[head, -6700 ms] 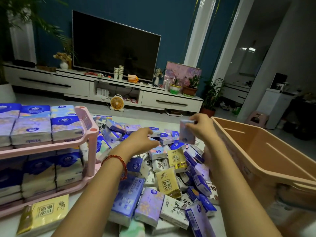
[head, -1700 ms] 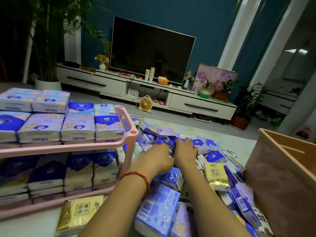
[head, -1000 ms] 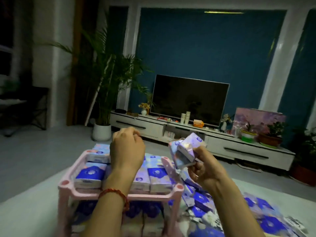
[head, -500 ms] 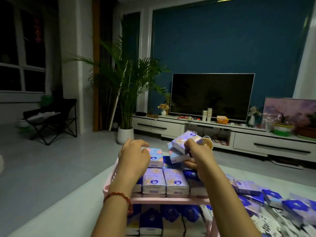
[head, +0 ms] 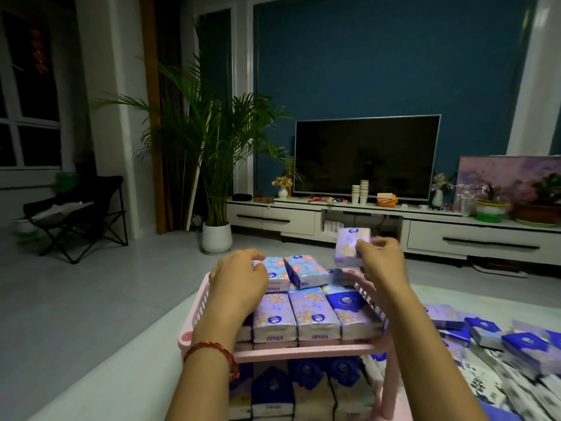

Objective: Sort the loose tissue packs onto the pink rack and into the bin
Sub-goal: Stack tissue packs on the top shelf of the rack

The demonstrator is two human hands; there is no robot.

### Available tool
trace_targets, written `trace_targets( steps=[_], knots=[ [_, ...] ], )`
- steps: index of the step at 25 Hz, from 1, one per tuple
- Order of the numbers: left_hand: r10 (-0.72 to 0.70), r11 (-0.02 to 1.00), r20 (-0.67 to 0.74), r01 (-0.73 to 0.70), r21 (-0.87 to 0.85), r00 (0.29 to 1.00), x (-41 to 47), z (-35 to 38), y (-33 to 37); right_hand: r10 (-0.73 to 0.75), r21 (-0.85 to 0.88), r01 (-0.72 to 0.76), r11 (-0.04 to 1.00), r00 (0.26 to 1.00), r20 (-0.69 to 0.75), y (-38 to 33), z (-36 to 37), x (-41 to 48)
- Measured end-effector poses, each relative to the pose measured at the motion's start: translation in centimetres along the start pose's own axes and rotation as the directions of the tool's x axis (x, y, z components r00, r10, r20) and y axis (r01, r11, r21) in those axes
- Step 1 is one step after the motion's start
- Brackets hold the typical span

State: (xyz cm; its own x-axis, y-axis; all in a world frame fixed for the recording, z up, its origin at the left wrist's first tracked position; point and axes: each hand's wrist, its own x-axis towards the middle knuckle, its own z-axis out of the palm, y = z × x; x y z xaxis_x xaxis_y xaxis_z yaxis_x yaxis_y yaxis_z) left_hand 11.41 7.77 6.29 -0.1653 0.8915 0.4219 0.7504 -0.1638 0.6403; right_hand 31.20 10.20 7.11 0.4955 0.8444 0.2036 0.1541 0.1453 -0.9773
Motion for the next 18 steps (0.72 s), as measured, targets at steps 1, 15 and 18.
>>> trace_targets(
  steps=[1,15,18],
  knots=[
    [-0.005,1.000,0.006,0.005,-0.004,1.000,0.1,0.0,-0.1,-0.031,-0.107,0.028,0.994,0.999,-0.020,0.5,-0.4,0.1],
    [-0.015,0.997,0.086,0.021,-0.071,0.996,0.3,0.5,-0.6,-0.453,-0.703,0.503,0.503,0.846,0.281,-0.7,0.3,-2.3],
    [0.043,0.999,0.168,-0.038,-0.035,0.985,0.3,0.4,-0.8,-0.317,-0.592,0.655,0.470,0.751,0.579,-0.5,1.3,-3.2]
  ],
)
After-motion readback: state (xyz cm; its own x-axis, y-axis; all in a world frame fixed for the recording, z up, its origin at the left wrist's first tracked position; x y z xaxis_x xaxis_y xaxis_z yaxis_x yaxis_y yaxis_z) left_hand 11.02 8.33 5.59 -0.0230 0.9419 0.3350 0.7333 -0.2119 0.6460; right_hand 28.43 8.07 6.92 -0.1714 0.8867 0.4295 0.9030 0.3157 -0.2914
